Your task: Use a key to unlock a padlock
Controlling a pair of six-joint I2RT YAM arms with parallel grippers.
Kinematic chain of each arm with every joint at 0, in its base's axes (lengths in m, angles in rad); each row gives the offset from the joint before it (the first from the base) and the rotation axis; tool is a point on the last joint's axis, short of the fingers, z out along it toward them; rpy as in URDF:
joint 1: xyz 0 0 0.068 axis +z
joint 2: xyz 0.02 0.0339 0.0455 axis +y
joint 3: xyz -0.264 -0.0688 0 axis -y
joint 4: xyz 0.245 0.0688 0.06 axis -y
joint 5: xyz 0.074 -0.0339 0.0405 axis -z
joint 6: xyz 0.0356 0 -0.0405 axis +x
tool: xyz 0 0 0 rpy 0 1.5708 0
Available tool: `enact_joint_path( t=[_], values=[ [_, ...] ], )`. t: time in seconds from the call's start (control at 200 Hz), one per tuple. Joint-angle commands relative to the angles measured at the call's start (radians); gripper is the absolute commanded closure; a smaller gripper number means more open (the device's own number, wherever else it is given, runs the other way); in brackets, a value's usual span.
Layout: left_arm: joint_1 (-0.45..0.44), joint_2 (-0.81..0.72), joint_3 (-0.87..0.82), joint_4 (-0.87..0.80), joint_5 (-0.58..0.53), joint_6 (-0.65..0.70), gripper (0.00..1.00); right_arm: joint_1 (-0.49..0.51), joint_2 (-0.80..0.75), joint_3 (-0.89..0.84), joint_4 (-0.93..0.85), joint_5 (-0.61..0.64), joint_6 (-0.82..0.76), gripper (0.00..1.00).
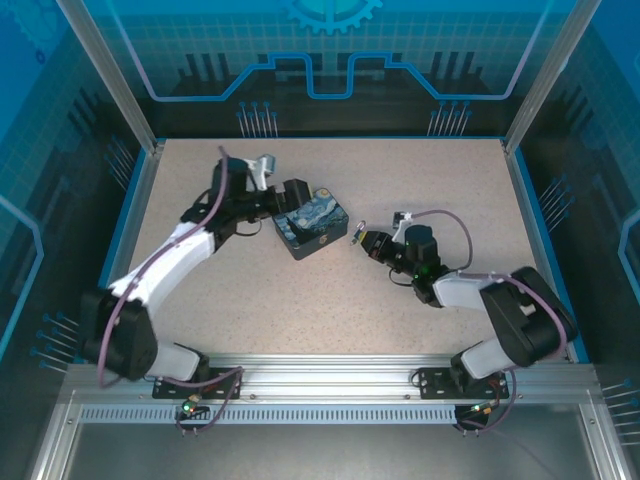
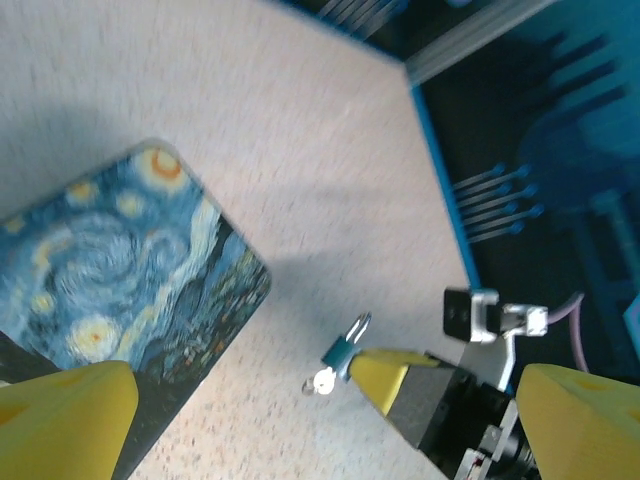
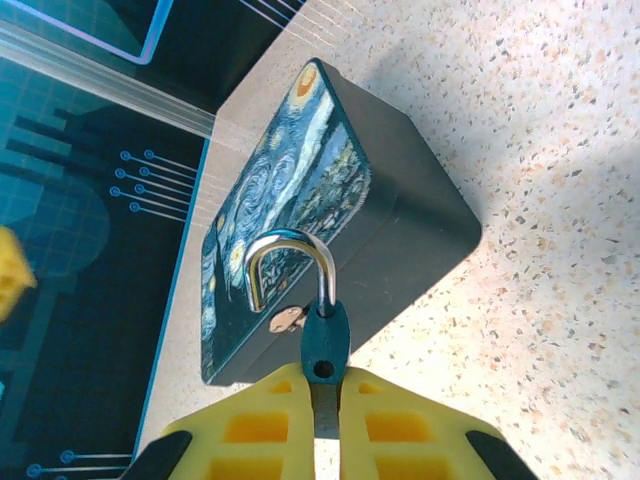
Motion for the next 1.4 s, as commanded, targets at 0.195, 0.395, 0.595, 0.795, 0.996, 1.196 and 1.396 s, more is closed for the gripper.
enact_joint_path(
  t=[0.195,0.395,0.595,0.795,0.996,1.196,1.396],
  values=[
    [0.067,-0.392,-0.296,0.034,-0.157,0.051,0.01,-0.039,-0.379,0.068,-0.577,-0.011,-0.214,0.89],
    [0.076,-0.554,-0.424,0.032,-0.214,0.044,0.01,-0.050,-0.539,0.108,-0.797,-0.021,-0.229,0.89],
    [0.083,-0.641,-0.513,0.034,-0.328,0.034,0.01,-0.044,-0.576,0.139,-0.928,-0.051,-0.210,0.89],
    [0.083,-0.683,-0.554,0.044,-0.360,0.041,0.01,-0.033,-0.555,0.135,-0.963,-0.074,-0.180,0.89],
    [0.085,-0.698,-0.571,0.050,-0.370,0.054,0.01,0.004,-0.452,0.160,-0.977,-0.112,-0.163,0.88],
    [0.085,-0.700,-0.585,0.055,-0.365,0.060,0.01,0.087,-0.263,0.220,-0.987,-0.116,-0.145,0.88],
    [0.086,-0.698,-0.592,0.063,-0.363,0.063,0.01,0.146,-0.086,0.231,-0.870,-0.142,-0.087,0.88]
  ],
)
